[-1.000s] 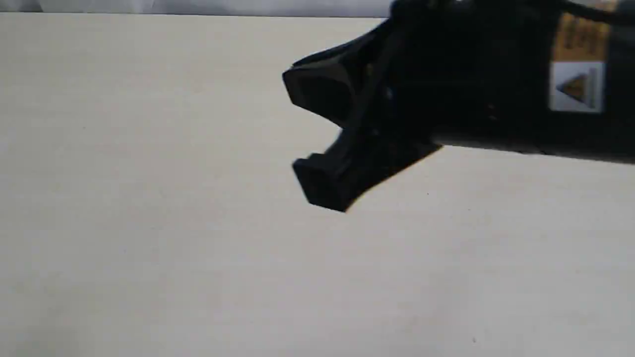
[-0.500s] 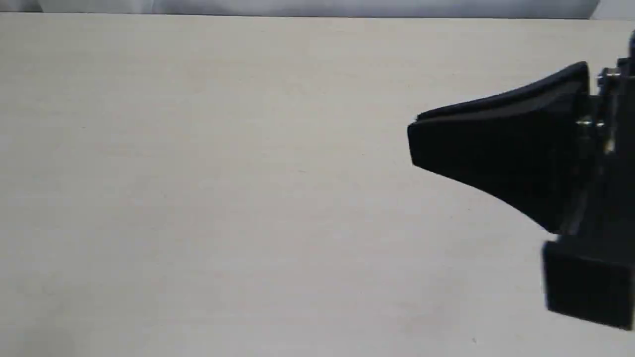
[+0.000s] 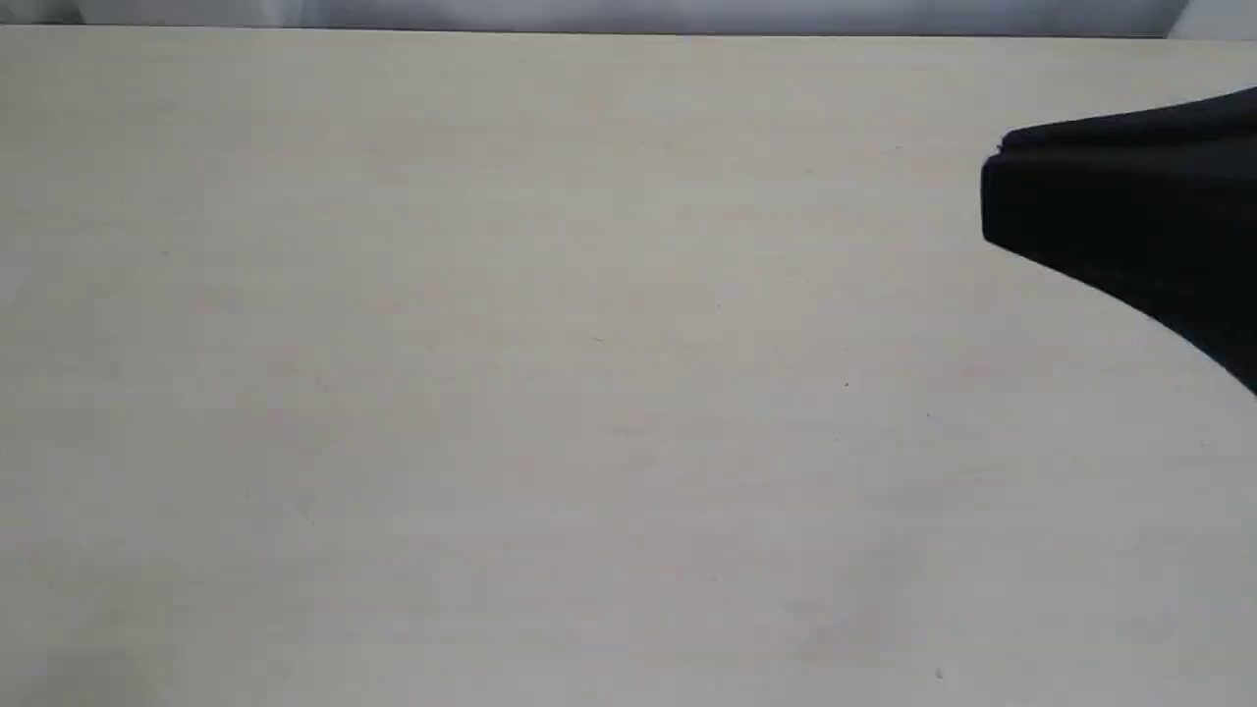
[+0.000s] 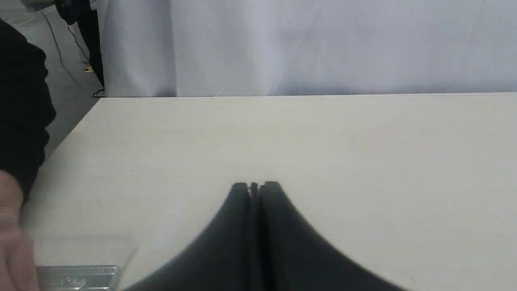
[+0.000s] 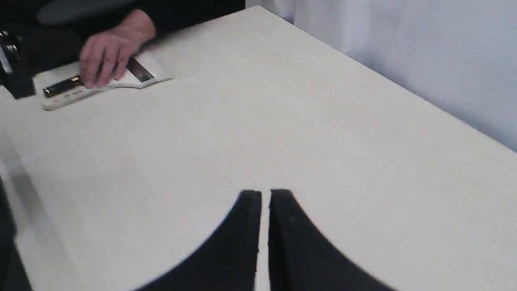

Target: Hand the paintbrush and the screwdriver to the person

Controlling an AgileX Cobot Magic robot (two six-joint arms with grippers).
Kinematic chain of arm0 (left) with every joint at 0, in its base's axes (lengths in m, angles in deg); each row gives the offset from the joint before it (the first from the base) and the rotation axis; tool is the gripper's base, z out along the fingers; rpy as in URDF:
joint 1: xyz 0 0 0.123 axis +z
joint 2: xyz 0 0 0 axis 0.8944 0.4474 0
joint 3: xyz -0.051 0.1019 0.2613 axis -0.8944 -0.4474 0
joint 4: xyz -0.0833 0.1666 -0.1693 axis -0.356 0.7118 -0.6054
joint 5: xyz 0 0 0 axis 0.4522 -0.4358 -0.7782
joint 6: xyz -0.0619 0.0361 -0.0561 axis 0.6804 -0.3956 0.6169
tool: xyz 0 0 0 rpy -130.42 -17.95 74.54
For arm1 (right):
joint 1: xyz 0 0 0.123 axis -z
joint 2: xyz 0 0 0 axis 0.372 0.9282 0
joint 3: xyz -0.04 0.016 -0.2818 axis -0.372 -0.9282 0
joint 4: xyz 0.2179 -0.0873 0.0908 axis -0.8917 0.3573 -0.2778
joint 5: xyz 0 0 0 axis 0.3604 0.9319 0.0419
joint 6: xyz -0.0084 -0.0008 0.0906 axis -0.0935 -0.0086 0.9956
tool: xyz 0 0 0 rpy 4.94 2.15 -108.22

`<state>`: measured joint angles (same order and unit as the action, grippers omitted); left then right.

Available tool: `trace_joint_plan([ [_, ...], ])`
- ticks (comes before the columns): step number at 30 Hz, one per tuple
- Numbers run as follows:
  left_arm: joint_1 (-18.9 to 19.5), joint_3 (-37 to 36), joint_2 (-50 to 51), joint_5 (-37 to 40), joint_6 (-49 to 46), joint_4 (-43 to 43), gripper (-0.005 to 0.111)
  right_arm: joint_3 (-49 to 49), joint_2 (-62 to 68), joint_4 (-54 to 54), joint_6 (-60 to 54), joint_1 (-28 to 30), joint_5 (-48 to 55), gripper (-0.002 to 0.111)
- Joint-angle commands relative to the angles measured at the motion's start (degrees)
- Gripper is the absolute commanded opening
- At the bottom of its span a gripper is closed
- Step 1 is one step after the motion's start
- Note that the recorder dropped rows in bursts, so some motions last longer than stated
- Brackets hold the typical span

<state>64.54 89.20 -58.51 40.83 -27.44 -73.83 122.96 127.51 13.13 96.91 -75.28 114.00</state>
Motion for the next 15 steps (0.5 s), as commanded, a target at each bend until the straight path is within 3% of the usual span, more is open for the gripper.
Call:
trace_joint_plan([
  [1,-0.5,-0.1,-0.1,-0.3,0.1,-0.2,0.000,-1.1,-0.6,3.7,0.1,0.0,-0.9,0.005],
  [8,-0.5,-0.1,-0.1,-0.3,0.1,-0.2,0.000,-1.4,-0.6,6.7,4.1,0.8,-1.1,0.005],
  [11,-0.5,-0.1,-0.1,-0.3,0.1,-0.2,0.000,-2.2,-1.6,9.3,10.3,5.6,-2.0,0.005],
  [15,-0.5,-0.1,-0.1,-0.3,0.1,-0.2,0.000,-6.1,-4.3,9.6,10.1,14.6,-8.3,0.005],
])
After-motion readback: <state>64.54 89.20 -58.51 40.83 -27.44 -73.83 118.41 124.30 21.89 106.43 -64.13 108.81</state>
